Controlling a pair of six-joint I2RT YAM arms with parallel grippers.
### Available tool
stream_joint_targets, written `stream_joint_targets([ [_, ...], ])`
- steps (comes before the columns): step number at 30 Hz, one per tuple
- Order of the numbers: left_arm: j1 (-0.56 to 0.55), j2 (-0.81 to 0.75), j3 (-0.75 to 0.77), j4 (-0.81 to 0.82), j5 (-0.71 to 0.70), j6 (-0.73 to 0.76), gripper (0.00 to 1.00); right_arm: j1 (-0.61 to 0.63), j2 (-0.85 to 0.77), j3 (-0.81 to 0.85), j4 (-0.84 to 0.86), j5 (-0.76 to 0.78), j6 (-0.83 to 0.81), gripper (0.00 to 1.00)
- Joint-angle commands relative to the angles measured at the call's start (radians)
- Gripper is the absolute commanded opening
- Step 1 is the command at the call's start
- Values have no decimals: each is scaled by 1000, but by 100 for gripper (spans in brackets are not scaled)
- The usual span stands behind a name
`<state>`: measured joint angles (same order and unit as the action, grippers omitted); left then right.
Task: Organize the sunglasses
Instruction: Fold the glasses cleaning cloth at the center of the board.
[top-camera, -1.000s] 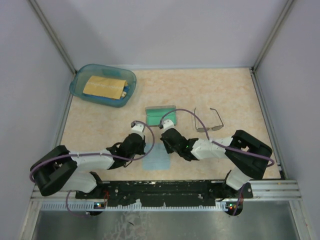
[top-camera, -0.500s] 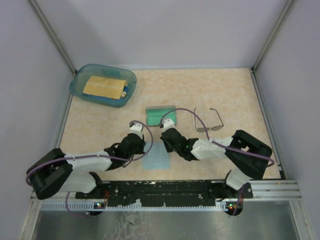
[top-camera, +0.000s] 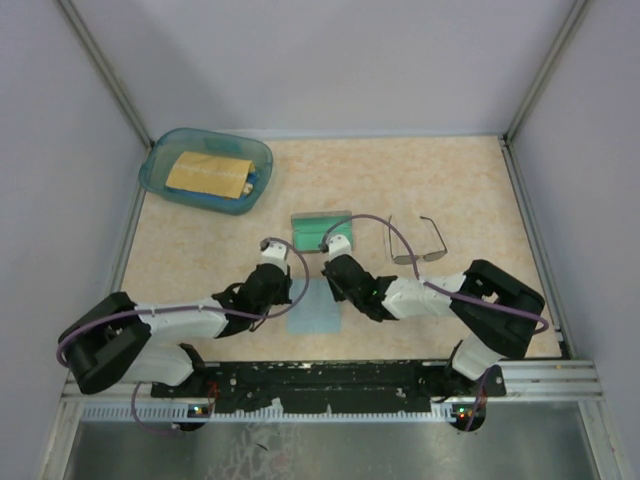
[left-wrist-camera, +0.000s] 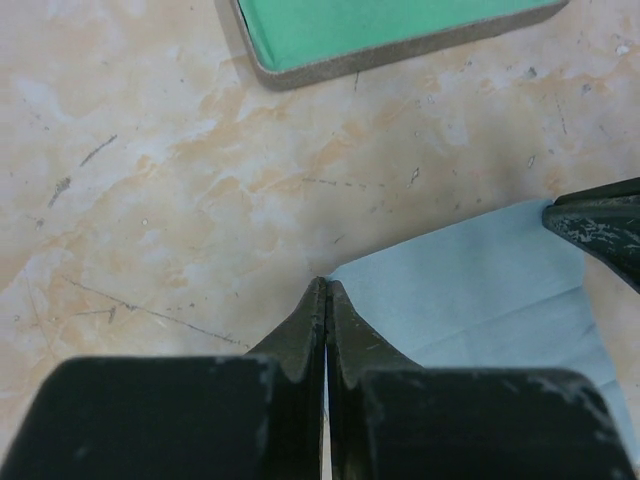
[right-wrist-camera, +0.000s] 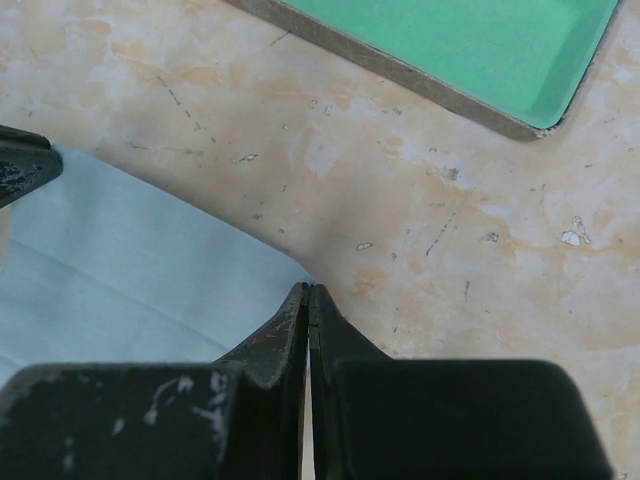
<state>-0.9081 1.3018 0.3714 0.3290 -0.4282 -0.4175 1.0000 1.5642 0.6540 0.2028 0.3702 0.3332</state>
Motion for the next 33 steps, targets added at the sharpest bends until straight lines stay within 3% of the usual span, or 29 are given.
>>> stream_joint_targets([
  [1, -6, 22, 44, 30, -38, 27, 0, -16, -45, 7, 66, 38, -12, 0],
  [11, -5, 40, 64, 31, -47, 41, 0, -35, -78, -16, 94, 31, -19, 0],
  [33, -9, -96, -27, 10, 28, 15, 0, -11, -166, -86, 80, -48, -13, 0],
])
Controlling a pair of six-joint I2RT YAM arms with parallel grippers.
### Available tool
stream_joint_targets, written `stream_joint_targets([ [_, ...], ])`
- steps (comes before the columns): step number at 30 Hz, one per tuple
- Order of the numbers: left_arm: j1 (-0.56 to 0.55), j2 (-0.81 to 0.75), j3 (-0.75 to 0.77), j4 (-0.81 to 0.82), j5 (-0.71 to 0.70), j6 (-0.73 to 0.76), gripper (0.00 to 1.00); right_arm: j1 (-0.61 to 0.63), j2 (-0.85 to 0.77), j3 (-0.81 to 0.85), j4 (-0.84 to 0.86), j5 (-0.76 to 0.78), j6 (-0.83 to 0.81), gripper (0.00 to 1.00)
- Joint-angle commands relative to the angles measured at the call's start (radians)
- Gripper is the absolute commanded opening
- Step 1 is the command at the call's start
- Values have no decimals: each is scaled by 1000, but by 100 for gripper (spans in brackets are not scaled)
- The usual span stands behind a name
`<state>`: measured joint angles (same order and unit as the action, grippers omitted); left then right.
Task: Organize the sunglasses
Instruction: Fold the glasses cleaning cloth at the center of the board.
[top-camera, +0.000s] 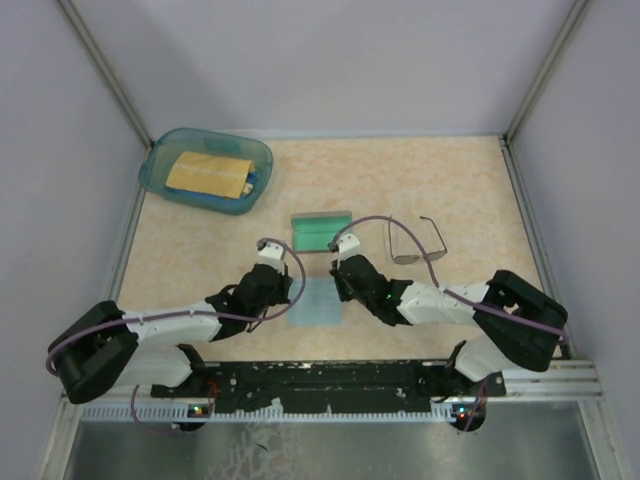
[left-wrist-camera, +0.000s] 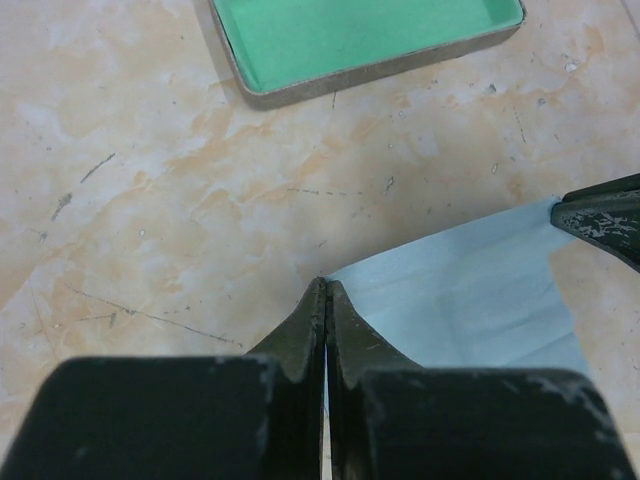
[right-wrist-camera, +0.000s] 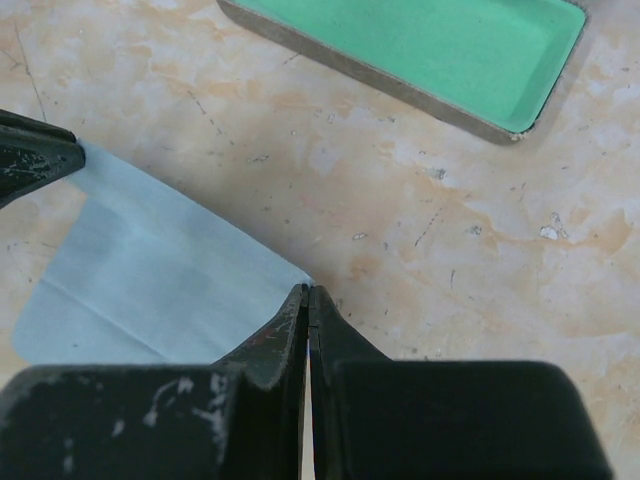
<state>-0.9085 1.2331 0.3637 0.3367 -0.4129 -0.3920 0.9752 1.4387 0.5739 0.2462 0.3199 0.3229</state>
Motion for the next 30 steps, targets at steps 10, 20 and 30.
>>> stream_joint_targets([
  [10, -25, -64, -31, -18, 14, -20, 0, 35, -57, -15, 25, -11, -7, 0],
  [20, -50, -106, -43, -53, -6, -44, 0, 52, -100, -37, 13, -11, 4, 0],
  [30, -72, -162, -60, -87, -16, -63, 0, 70, -121, -43, -6, -19, 10, 0],
])
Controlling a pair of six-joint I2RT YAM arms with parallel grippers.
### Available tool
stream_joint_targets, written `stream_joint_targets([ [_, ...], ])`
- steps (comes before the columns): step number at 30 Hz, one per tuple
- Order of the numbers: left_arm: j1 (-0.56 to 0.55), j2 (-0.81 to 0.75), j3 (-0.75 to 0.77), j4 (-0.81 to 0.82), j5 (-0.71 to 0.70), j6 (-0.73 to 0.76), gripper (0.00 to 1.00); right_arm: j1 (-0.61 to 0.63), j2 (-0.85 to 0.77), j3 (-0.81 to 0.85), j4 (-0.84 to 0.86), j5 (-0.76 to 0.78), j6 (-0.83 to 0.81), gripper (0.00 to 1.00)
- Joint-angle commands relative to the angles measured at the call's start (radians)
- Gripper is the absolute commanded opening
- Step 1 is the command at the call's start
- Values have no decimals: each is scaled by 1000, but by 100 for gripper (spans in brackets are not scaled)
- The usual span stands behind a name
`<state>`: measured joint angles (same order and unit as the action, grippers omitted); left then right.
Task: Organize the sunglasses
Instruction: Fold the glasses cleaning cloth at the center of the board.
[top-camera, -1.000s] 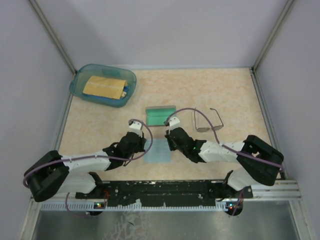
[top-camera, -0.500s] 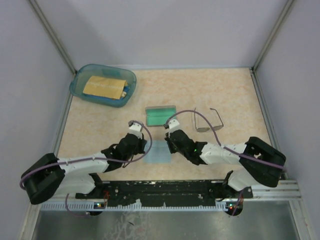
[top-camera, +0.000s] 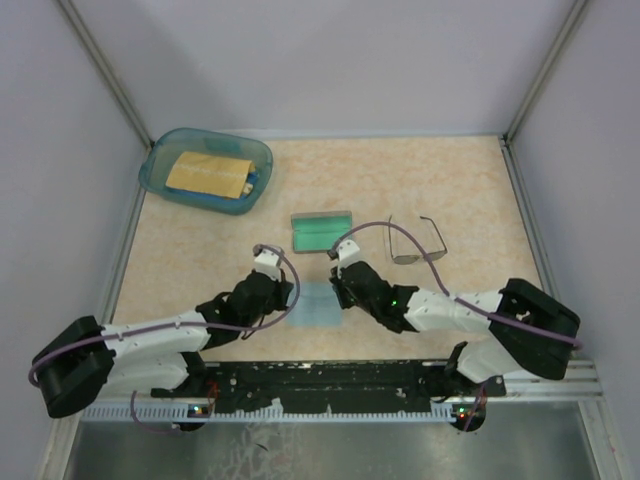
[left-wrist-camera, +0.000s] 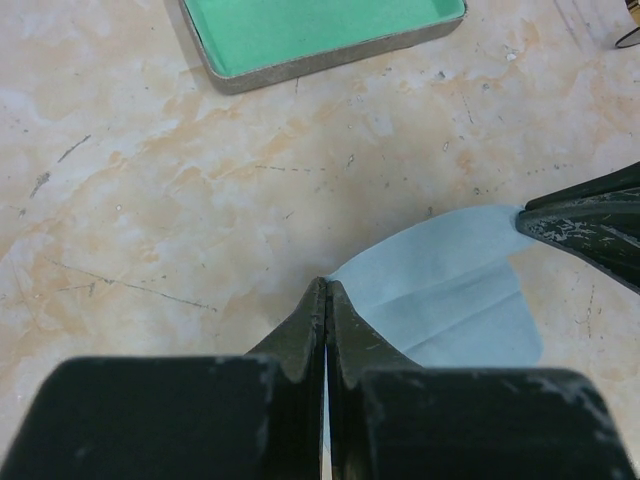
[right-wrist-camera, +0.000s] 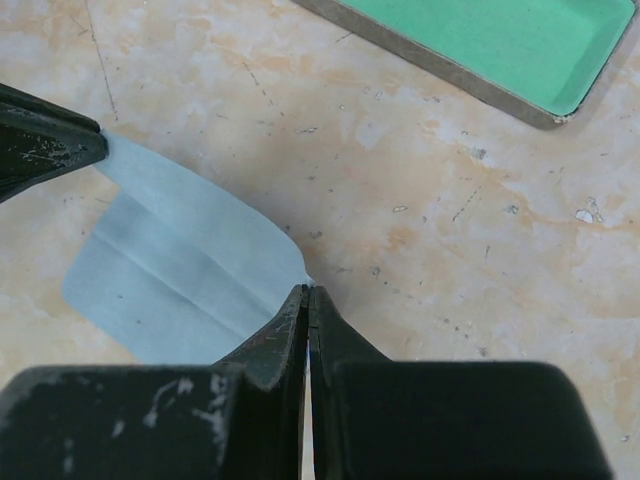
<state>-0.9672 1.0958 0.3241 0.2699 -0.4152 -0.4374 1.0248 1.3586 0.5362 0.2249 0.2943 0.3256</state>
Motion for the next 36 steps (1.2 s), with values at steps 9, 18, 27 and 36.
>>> stream_joint_targets([
  [9, -41, -53, -34, -48, -31, -45, 0, 45, -67, -21, -11, 12, 25, 0],
  [18, -74, -80, -39, -80, -61, -68, 0, 59, -85, -35, -25, 10, 36, 0],
  [27, -108, -89, -45, -101, -87, -94, 0, 71, -85, -45, -32, 5, 47, 0],
  [36, -126, -92, -51, -115, -100, -112, 0, 78, -82, -55, -29, -1, 56, 0],
])
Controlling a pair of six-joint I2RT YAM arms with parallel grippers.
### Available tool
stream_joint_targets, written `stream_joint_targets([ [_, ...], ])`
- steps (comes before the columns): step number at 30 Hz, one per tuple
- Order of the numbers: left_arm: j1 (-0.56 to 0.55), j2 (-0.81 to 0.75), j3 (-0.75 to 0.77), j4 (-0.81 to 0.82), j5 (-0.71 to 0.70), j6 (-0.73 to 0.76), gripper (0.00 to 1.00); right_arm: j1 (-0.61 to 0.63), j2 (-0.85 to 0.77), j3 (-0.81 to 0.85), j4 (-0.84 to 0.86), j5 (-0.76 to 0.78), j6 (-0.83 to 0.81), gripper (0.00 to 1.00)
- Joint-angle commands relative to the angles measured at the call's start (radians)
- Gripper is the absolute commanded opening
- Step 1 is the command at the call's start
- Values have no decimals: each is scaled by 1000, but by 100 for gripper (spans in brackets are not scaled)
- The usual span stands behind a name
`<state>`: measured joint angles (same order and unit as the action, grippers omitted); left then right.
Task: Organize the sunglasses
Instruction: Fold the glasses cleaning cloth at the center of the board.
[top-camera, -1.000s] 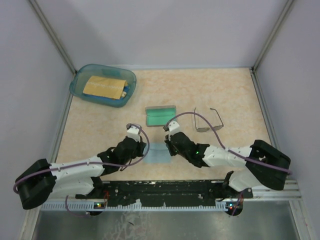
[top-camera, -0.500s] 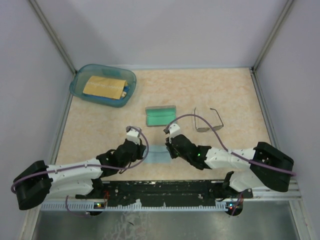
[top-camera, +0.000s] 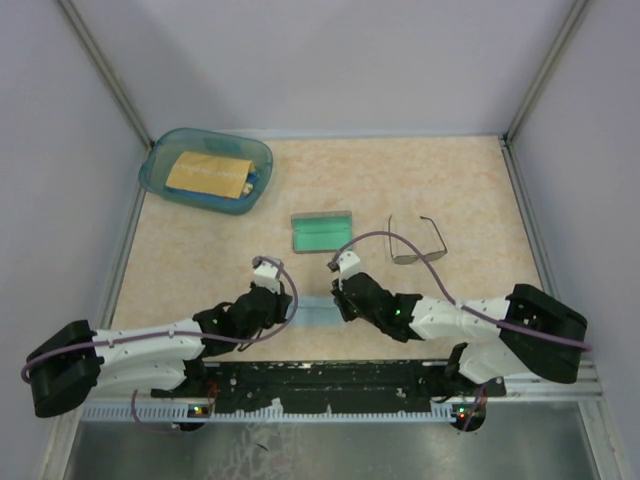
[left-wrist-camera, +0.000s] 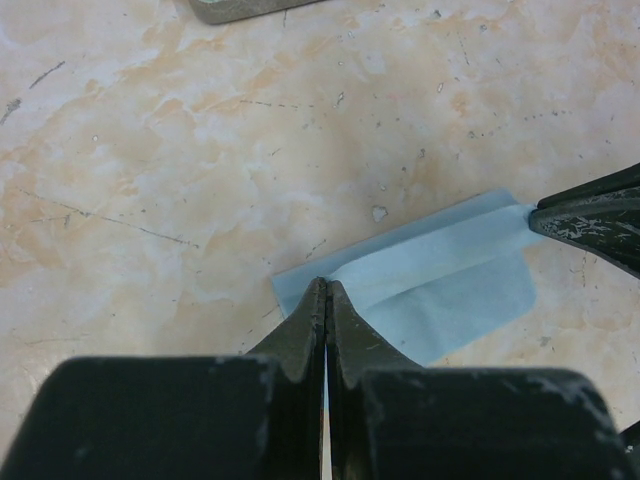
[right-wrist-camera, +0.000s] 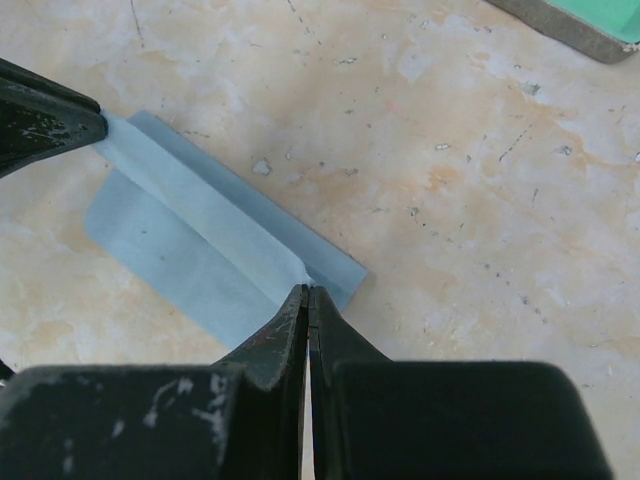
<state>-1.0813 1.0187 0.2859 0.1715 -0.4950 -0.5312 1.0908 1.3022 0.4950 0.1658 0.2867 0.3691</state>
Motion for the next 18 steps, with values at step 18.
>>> stream_joint_targets([
  [18, -41, -23, -24, -43, -48, -52, 0, 27, -20, -26, 37, -5, 27, 0],
])
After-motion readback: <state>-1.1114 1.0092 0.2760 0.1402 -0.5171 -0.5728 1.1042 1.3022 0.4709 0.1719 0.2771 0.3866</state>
